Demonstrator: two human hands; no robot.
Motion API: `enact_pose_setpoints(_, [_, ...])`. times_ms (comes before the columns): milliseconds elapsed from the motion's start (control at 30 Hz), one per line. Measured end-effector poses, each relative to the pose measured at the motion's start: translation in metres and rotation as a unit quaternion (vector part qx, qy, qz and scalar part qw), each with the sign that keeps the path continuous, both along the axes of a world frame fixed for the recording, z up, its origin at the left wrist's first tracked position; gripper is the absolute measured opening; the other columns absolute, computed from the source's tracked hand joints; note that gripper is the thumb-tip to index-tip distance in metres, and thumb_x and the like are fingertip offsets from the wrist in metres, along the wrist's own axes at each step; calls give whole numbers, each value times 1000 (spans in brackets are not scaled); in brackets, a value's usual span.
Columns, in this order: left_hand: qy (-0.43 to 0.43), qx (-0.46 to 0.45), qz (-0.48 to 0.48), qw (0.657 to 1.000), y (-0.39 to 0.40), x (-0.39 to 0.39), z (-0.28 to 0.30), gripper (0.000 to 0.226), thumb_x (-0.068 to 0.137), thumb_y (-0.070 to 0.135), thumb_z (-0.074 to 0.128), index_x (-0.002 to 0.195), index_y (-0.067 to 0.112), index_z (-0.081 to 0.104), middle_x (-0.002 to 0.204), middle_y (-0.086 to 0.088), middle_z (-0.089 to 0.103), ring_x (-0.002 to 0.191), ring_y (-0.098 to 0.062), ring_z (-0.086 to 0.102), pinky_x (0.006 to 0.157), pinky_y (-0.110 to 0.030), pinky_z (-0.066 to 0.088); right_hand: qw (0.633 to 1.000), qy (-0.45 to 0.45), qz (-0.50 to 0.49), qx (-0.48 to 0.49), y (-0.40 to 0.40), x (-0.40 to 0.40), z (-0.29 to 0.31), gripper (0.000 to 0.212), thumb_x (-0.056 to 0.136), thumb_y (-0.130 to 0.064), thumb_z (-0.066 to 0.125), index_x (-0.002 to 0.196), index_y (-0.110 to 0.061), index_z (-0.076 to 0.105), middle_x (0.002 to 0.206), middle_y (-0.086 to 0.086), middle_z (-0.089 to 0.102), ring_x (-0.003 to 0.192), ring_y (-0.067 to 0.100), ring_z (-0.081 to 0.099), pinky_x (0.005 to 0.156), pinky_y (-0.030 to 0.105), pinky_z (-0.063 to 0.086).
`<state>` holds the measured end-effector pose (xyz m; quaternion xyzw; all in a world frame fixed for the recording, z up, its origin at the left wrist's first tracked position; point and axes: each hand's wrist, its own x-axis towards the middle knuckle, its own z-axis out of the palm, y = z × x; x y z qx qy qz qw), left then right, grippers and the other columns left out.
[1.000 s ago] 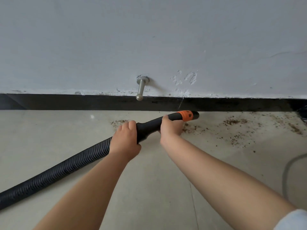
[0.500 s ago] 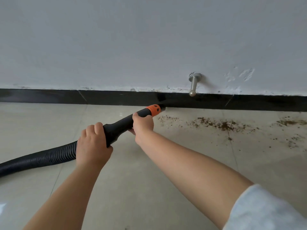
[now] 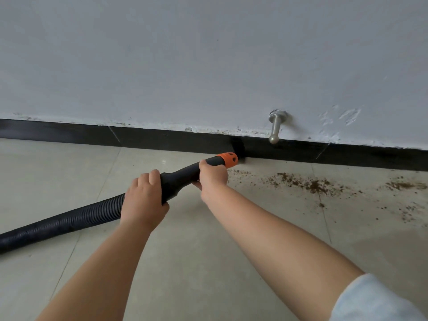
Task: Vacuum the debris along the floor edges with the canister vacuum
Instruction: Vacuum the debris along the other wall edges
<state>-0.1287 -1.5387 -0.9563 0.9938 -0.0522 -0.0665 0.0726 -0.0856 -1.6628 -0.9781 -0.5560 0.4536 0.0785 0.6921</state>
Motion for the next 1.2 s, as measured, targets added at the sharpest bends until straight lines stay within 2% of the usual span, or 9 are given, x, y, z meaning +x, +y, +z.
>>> enact_pose_setpoints(233, [26,-15,-93,995,-78,2,-14,42,86,20,56,121,10,35,120,-7,46,111,-25,44,88,-30,38,994,-3,-106,1,-89,-20,-2,47,90,-15,59,131,-5,40,124,16,50,109,35,54,81,45,56])
enact_pose_setpoints(500, [29,-20,-127,991,-133,-10,-20,48,87,23,57,127,10,33,125,-7,44,114,-24,43,89,-29,38,989,-7,-149,18,-146,-40,0,47,90,-12,59,132,-5,40,129,15,48,115,35,51,81,42,54])
enact_pose_setpoints(633, [8,12,-74,997,-113,-12,-10,40,81,23,59,113,12,37,114,-5,49,105,-24,50,82,-28,36,995,-5,-91,-38,-115,-35,7,48,90,-20,58,132,-5,38,126,15,52,111,35,55,89,46,52])
enact_pose_setpoints(700, [1,13,-29,1000,-88,-14,-4,37,78,22,61,103,12,36,109,-6,51,101,-26,51,77,-28,34,996,-2,-43,-75,-87,-31,11,58,91,-25,55,139,-5,30,129,15,52,114,35,55,95,45,48])
enact_pose_setpoints(767, [-9,-8,26,1000,-55,-16,1,36,75,18,63,98,11,36,106,-9,53,97,-29,52,73,-29,32,997,-10,-1,-74,-53,-25,17,65,93,-26,53,144,-6,20,131,15,51,115,33,55,96,42,47])
enact_pose_setpoints(833, [-15,-14,71,997,-20,-17,8,38,73,14,66,101,6,41,103,-13,53,94,-33,52,71,-32,33,999,-7,30,-38,-19,-20,25,68,93,-25,53,146,-7,14,132,15,50,116,33,55,97,41,47])
enact_pose_setpoints(967, [-7,30,122,992,39,-19,23,46,71,15,71,104,2,42,103,-16,52,94,-35,51,72,-37,37,993,1,69,94,41,-11,31,73,91,-16,56,149,-12,11,135,14,45,122,34,48,98,44,47])
enact_pose_setpoints(1133, [-7,59,165,984,88,-22,27,46,71,18,72,100,5,38,93,-13,47,85,-32,48,67,-35,34,975,-10,110,193,87,1,33,63,91,-4,52,145,-12,22,137,13,42,121,34,46,82,41,51])
enact_pose_setpoints(1200, [6,68,145,987,98,-20,24,46,71,20,71,94,9,33,88,-8,43,79,-27,44,65,-33,35,978,16,94,188,95,4,28,50,93,-5,50,139,-6,31,135,14,46,120,33,48,85,40,50])
